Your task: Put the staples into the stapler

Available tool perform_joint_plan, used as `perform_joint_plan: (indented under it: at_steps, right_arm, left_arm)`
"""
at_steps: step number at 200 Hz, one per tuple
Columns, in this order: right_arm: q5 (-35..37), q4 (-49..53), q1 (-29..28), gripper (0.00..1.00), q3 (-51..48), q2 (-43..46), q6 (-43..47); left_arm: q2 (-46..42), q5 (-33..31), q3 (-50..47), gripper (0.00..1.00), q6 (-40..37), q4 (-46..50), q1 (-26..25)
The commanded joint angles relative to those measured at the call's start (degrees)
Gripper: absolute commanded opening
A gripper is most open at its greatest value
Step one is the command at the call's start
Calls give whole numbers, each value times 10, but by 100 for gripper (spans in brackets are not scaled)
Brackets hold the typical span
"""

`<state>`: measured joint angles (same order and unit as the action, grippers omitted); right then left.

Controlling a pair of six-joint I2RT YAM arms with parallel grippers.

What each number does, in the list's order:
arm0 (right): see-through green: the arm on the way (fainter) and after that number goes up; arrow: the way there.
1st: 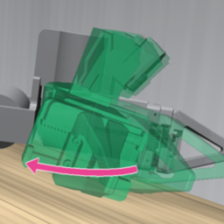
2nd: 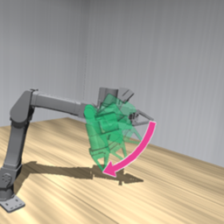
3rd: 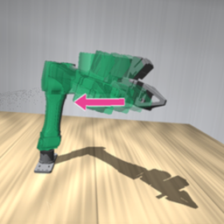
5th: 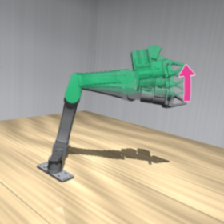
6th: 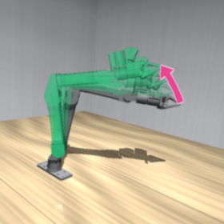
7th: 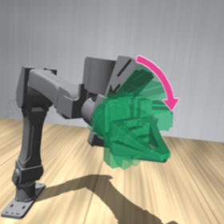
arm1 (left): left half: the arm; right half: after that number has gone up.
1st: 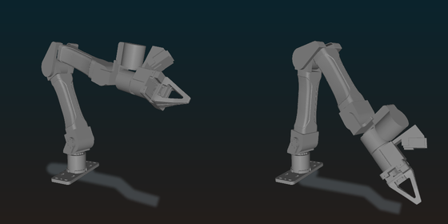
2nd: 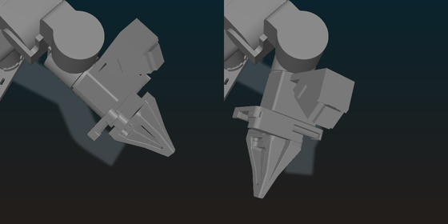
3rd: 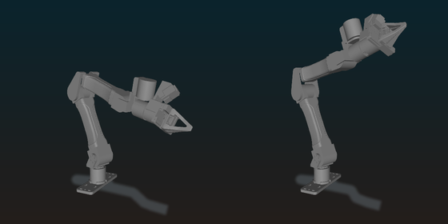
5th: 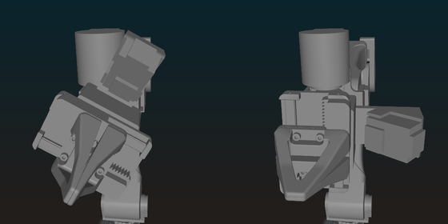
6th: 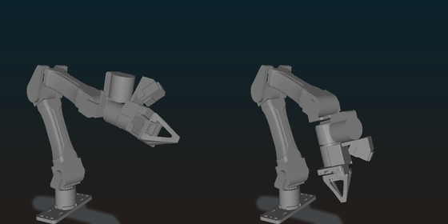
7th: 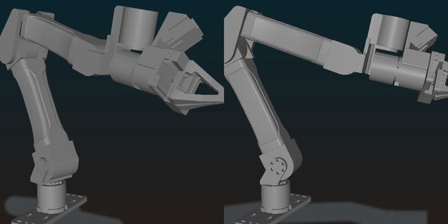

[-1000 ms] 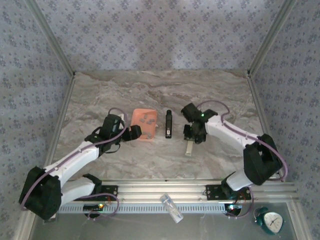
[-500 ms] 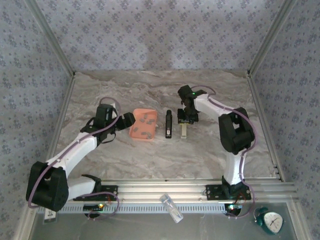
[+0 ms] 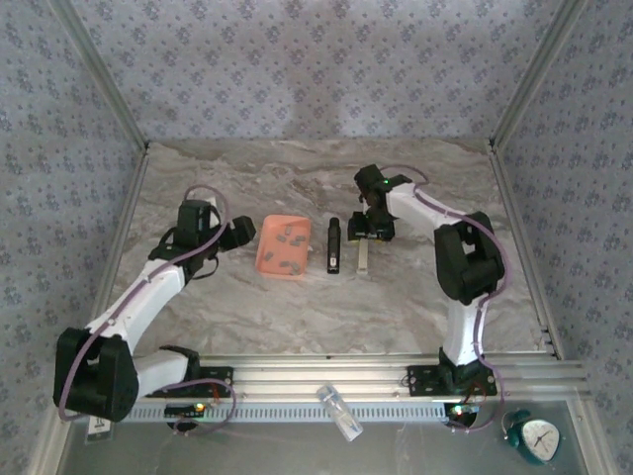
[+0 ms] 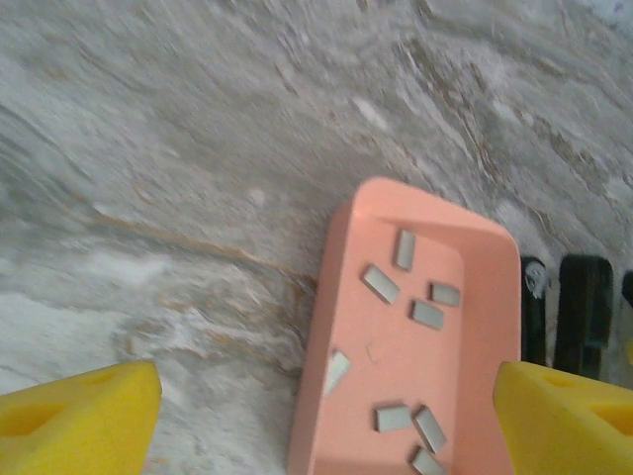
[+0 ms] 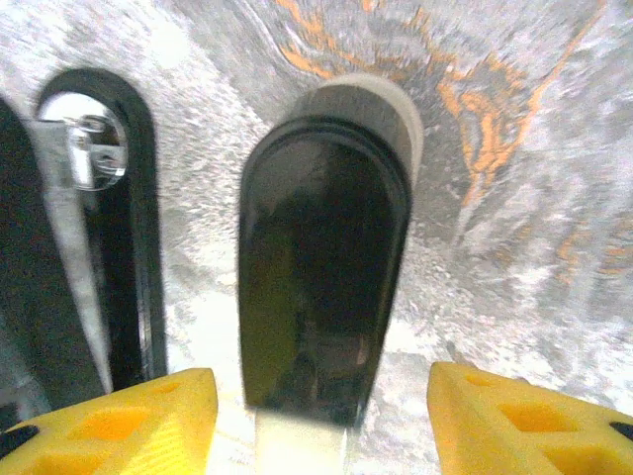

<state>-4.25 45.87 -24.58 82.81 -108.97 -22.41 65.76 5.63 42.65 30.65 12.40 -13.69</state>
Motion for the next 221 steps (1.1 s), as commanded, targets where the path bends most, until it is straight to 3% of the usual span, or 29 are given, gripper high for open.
perform_joint_plan:
  at_steps: [1, 12, 22, 30, 34, 38, 78, 122, 165, 190, 206, 211, 221]
  right_arm:
    - [48, -9, 16, 62, -34, 96, 3]
    - [71, -34, 30, 64, -67, 138, 8]
    - [91, -67, 43, 73, -102, 178, 14]
    - [103, -98, 56, 82, -134, 211, 21]
    - [113, -110, 64, 97, -157, 228, 24]
    - [127, -134, 70, 100, -180, 244, 25]
    - [197, -330, 151, 100, -368, 368, 81]
    - [205, -509, 208, 100, -515, 410, 134]
    - [192, -783, 218, 100, -652, 411, 181]
    - [172, -805, 206, 100, -642, 381, 211]
    - [163, -865, 203, 100, -644, 350, 232]
    - [163, -874, 203, 100, -639, 339, 241]
    - [169, -867, 202, 100, -624, 322, 256]
  left_arm:
    - [-42, -73, 23, 89, -55, 17, 21]
    - [-57, -115, 21, 91, -80, 15, 28]
    - [-68, -149, 13, 98, -101, 5, 38]
    - [-75, -178, 3, 100, -114, -9, 44]
    - [-77, -189, -1, 100, -121, -16, 48]
    - [-79, -195, -6, 99, -129, -24, 53]
    - [-75, -265, -77, 100, -198, -142, 85]
    - [-33, -299, -182, 100, -236, -312, 102]
    - [81, -228, -225, 99, -244, -518, 122]
    - [156, -236, -249, 100, -258, -641, 123]
    - [234, -202, -262, 100, -277, -752, 126]
    - [239, -200, -249, 100, -276, -731, 128]
    - [210, -200, -195, 100, -255, -575, 135]
